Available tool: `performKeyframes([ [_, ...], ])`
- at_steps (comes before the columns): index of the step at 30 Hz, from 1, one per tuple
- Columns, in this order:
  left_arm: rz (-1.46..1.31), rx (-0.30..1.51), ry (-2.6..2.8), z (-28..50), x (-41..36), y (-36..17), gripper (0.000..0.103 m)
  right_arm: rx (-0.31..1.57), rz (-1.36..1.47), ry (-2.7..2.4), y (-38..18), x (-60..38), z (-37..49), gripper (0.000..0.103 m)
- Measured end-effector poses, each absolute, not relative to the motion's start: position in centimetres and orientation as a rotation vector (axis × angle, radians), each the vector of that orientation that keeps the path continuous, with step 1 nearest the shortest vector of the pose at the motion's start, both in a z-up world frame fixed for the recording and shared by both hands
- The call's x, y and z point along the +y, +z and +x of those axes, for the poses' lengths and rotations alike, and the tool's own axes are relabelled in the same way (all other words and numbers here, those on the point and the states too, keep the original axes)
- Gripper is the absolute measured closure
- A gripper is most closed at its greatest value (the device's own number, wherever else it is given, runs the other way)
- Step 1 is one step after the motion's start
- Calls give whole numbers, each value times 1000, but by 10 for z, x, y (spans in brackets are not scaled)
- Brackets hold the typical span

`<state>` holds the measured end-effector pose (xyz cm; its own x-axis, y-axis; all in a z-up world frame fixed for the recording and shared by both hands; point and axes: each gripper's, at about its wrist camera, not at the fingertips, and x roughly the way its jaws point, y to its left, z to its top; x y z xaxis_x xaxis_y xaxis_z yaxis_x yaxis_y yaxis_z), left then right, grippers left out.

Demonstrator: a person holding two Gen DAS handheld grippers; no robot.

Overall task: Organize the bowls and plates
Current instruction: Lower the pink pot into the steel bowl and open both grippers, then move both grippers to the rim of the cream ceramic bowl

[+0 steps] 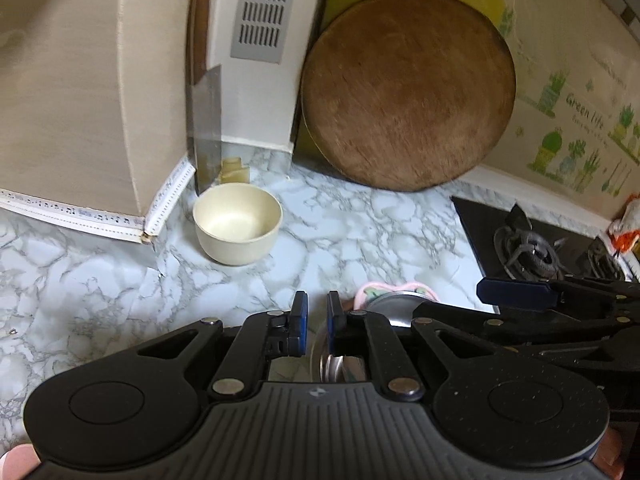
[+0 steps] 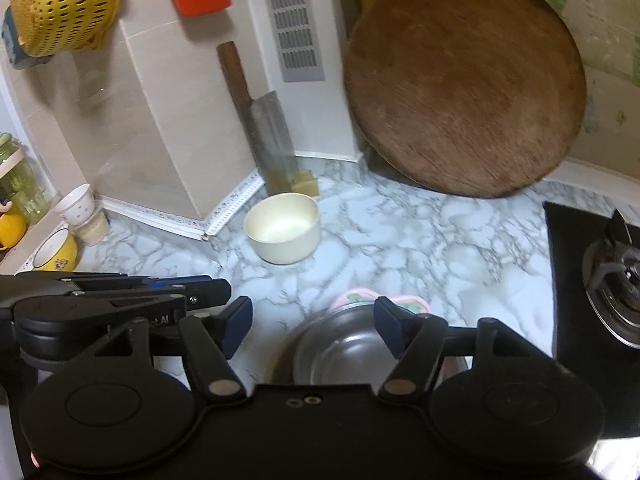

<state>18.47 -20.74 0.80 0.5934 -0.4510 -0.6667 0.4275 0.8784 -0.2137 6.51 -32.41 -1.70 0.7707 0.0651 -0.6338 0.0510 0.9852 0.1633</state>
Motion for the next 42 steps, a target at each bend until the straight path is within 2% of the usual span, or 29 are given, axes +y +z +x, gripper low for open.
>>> performKeyframes([
  [2,-42,769,-499,185,-201,11,95,683,167,22,-13,-320,68,31],
  [6,-56,738,-474,187,-190,17,94,670,146,54,-7,-313,75,30],
  [8,-54,719,-456,188,-186,19,83,665,132,67,-5,-309,79,29],
  [10,-59,696,-409,190,-181,20,54,659,124,82,-3,-308,85,29],
  [12,-77,676,-376,193,-173,20,34,655,124,96,-1,-308,90,29],
  [13,-92,669,-368,195,-170,19,29,653,124,103,0,-308,93,28],
  [17,-101,669,-335,207,-164,18,29,647,109,120,1,-309,107,25],
  [19,-97,672,-316,214,-163,16,25,643,105,127,2,-311,115,23],
  [21,-101,679,-291,221,-162,12,25,642,102,135,1,-315,125,19],
  [23,-106,693,-270,231,-163,7,25,648,96,136,-1,-320,138,7],
  [25,-114,718,-248,244,-164,1,25,659,95,136,-3,-325,155,3],
  [39,-121,861,-137,322,-195,-47,25,868,178,109,-57,-355,277,3],
  [42,-104,879,-122,332,-204,-56,25,904,194,117,-68,-359,295,6],
])
